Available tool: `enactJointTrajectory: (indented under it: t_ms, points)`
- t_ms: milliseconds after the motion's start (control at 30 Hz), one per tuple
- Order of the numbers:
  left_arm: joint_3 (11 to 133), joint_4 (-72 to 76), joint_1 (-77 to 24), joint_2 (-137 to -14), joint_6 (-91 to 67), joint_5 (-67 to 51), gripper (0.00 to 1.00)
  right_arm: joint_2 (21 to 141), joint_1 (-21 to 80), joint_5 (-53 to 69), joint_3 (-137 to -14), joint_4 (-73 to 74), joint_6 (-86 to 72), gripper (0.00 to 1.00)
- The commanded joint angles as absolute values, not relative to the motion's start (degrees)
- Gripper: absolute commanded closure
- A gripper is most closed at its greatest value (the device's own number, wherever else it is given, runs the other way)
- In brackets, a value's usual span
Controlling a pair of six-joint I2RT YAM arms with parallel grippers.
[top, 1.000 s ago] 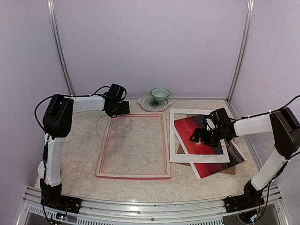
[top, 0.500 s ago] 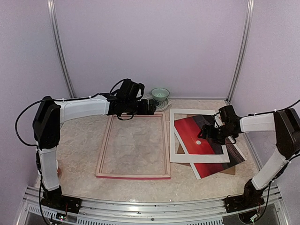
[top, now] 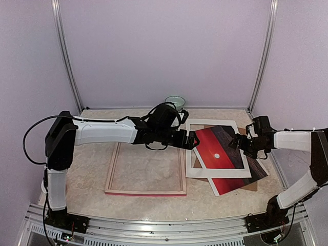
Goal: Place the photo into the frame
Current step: Press the glass panel onto the frame body, then pick up the mat board from the photo.
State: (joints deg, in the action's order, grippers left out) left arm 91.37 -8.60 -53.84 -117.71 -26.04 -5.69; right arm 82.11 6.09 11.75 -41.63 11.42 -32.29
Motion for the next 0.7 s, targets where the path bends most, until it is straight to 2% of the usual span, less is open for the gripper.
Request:
enactJointTrajectory:
  t_ms: [0, 233, 367, 667]
  points:
    - [94.1, -7.6, -56.6, -121.3, -26.8, -8.4, 0.01, 79.0, 5.0, 8.5, -39.6, 13.2, -35.1, 0.01]
    - [97.1, -8.8, -59.7, -124.8, -26.6, -9.6, 0.01, 75.5, 4.6, 6.0, -37.6, 16.6, -35.9, 0.01]
    - [97.3, -8.6, -59.6, -125.8, -29.3, -5.4, 0.01, 75.3, 2.9, 7.9, -36.3, 15.5, -36.2, 0.01]
    - [103.3, -7.9, -59.2, -130.0, -30.1, -3.1, 0.01, 82.4, 0.5, 11.6, -39.5, 11.3, -36.0, 0.01]
